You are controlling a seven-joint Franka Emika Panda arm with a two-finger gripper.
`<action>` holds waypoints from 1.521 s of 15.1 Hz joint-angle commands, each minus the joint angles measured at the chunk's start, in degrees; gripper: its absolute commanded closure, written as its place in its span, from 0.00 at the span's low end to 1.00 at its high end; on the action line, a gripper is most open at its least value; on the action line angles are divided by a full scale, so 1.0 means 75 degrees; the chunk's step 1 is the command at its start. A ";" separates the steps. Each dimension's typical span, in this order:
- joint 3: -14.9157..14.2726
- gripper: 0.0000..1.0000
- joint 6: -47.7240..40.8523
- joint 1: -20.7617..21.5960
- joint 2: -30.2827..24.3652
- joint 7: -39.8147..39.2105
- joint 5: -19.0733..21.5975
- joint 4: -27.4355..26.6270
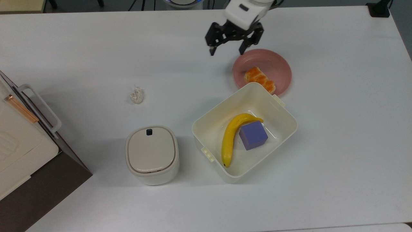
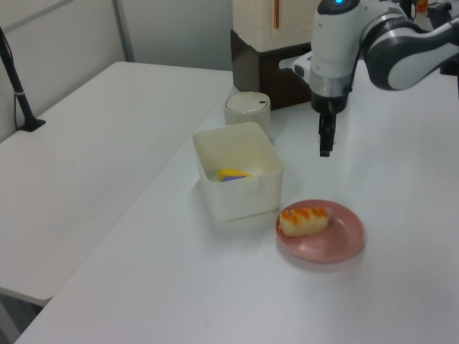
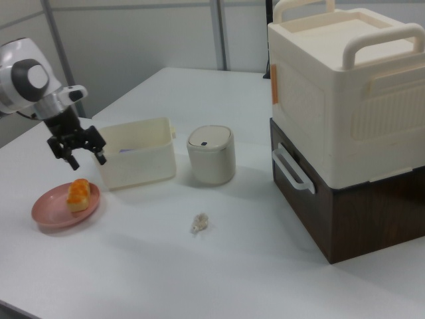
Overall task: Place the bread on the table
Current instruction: 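Move the open gripper over the bread roll on the pink plate, then lower the gripper and close it on the bread roll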
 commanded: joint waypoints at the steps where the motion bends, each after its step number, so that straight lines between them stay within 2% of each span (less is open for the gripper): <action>1: -0.0077 0.00 0.0583 0.0468 0.0000 0.1088 -0.0141 -0.0258; 3: -0.0077 0.00 0.1041 0.0772 0.0538 0.1990 -0.0397 -0.0200; 5: -0.0066 0.00 0.1381 0.0949 0.0879 0.2996 -0.1192 -0.0222; 7: -0.0007 0.00 0.1569 0.1101 0.1055 0.3795 -0.1675 -0.0234; 15: 0.0543 0.00 0.1593 0.1196 0.1360 0.3857 -0.2062 -0.0293; 22: 0.0544 0.00 0.1593 0.1184 0.1970 0.3857 -0.2450 -0.0187; 23: 0.0544 0.04 0.1593 0.1184 0.2005 0.3857 -0.2485 -0.0187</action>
